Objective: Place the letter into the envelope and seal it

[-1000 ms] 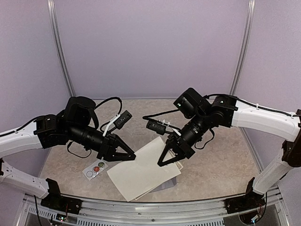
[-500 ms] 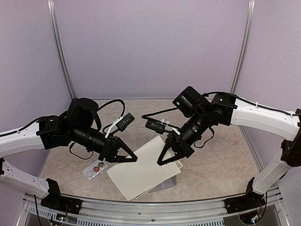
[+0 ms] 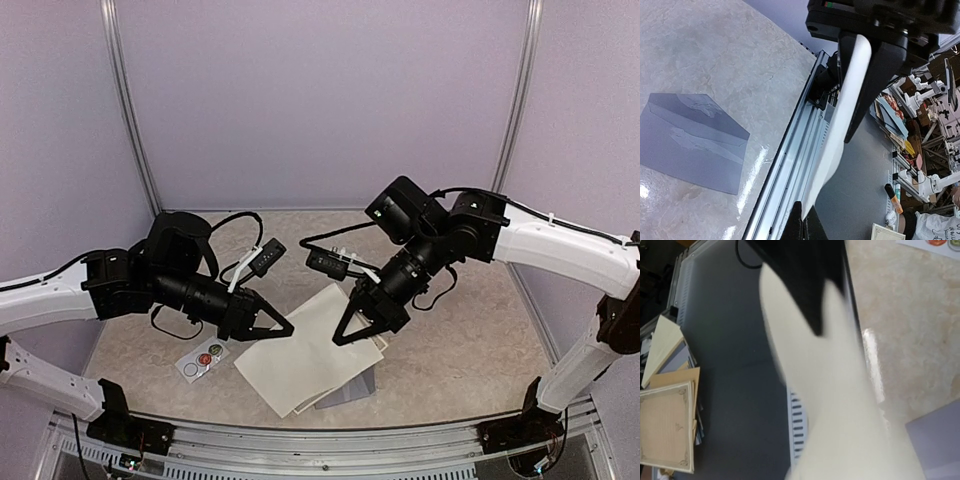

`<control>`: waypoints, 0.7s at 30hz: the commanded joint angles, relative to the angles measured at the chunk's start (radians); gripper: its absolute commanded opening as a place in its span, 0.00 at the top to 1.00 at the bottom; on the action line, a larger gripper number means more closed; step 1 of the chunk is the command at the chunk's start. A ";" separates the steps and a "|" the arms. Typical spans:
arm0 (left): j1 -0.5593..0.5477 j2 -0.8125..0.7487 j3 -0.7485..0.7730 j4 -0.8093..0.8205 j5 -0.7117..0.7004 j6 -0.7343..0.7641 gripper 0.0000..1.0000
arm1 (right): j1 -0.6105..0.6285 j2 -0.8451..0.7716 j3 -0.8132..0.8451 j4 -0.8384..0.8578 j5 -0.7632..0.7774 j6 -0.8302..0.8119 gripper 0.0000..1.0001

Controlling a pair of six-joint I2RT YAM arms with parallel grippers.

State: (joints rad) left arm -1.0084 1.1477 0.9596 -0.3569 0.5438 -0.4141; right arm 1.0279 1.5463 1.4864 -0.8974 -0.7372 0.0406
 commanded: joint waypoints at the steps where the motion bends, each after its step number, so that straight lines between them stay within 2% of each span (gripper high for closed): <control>1: -0.007 -0.002 -0.046 0.046 -0.062 -0.051 1.00 | 0.036 -0.020 0.060 0.082 0.045 0.045 0.93; 5: -0.007 -0.008 -0.055 0.078 -0.074 -0.069 1.00 | 0.074 -0.040 0.023 0.208 0.047 0.120 0.38; 9: -0.006 -0.005 -0.057 0.072 -0.109 -0.082 1.00 | 0.089 -0.106 -0.083 0.404 0.017 0.211 0.11; 11: -0.004 -0.005 -0.064 0.083 -0.112 -0.088 1.00 | 0.092 -0.123 -0.149 0.507 -0.017 0.261 0.07; 21: 0.020 -0.028 -0.099 0.165 -0.134 -0.123 1.00 | 0.168 -0.055 -0.289 0.892 -0.090 0.449 0.08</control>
State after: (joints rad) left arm -1.0012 1.1412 0.8841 -0.2653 0.4343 -0.5167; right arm 1.1694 1.4662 1.2266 -0.2260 -0.7841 0.3885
